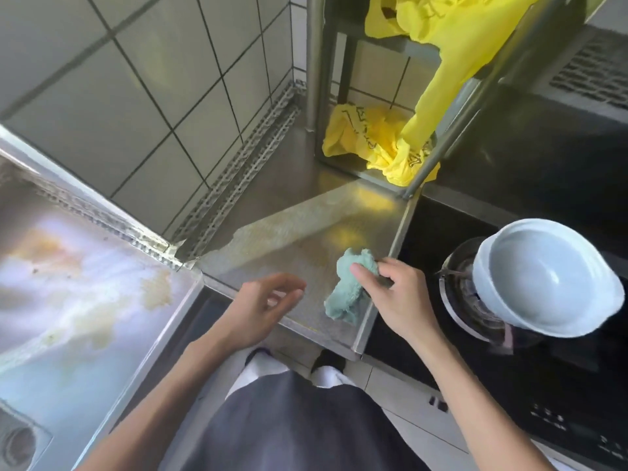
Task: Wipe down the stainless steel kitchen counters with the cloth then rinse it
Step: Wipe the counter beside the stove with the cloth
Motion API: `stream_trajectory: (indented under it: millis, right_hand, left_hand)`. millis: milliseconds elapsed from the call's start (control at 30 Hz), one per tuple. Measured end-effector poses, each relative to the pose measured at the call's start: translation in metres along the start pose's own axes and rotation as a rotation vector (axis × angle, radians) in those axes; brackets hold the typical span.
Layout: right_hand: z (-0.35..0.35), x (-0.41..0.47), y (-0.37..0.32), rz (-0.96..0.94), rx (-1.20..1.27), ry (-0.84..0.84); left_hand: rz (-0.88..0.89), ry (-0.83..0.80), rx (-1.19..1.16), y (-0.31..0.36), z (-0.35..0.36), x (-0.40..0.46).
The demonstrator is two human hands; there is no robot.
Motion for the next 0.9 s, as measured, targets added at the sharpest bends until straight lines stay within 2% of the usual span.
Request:
stream_trajectory:
  millis: [133, 300, 400, 500, 600, 733, 833, 900]
  right_hand:
    - [0.017, 0.026, -0.001, 0.049, 0.076, -0.010]
    - [0.029, 0.046, 0.002, 0.276, 0.462, 0.008]
    - [0.019, 0.052, 0.003, 0.275, 0.424, 0.039]
    - [0.011, 0.053, 0.004, 0.214, 0.264, 0.103]
    - [0.016, 0.046, 0.010, 0.271, 0.382, 0.117]
    - [0.022, 0.028, 0.018, 0.395, 0.502, 0.193]
    - [0.030, 0.004, 0.037, 0.479, 0.461, 0.188]
    - [0.035, -0.014, 0.055, 0.530, 0.345, 0.207]
  left_hand:
    - [0.111, -0.041, 0.108, 0.020, 0.006, 0.038]
    - [0.134, 0.080, 0.093, 0.021, -0.010, 0.070]
    - [0.166, 0.097, 0.087, 0.021, -0.035, 0.077]
    - [0.183, -0.037, 0.040, 0.021, -0.055, 0.084]
    - [0.104, -0.202, -0.194, 0.022, -0.056, 0.086]
    - [-0.084, -0.279, -0.403, 0.012, -0.037, 0.080]
    - [-0.207, -0.341, -0.441, -0.010, -0.003, 0.066]
    - [-0.313, -0.385, -0.434, -0.028, 0.028, 0.056]
Point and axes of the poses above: each hand's wrist, its own x-axis towards the middle knuckle, its own z-axis out of the palm, y = z × x, the point moved 4 cm from there along x, towards the middle knuckle, and after that the axes turned 9 degrees about -z, right-handed, at the moved point
